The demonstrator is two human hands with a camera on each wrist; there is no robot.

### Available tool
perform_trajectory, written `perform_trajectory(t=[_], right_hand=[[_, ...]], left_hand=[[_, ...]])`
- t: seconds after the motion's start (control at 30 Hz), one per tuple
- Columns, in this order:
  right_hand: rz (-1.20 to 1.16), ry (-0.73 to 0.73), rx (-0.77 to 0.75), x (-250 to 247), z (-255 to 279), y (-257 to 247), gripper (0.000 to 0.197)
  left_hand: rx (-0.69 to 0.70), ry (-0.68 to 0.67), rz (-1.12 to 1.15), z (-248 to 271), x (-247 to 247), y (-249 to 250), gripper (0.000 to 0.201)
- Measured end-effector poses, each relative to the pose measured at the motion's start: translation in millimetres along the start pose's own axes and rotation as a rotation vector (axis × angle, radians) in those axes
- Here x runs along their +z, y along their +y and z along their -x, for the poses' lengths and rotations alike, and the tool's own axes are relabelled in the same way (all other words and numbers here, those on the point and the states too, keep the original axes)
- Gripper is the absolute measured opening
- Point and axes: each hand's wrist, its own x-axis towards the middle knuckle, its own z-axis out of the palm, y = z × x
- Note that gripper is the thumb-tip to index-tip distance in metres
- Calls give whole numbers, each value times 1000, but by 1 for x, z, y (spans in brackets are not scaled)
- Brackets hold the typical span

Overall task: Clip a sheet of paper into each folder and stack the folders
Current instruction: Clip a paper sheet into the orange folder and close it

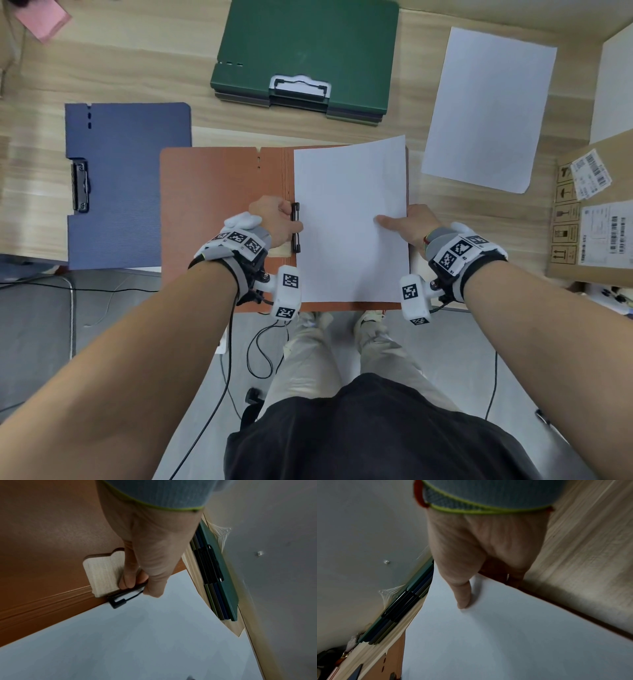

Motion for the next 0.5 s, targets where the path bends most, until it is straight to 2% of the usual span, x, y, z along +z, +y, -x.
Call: perform_trajectory(t=[0.2, 0.5], right_hand=[[84, 36, -9, 3, 1, -3, 61], [86, 30, -16, 3, 3, -3, 41]], left_hand=[[-5, 8, 11, -1, 0, 1, 32], [1, 29, -66, -2, 3, 0, 34]])
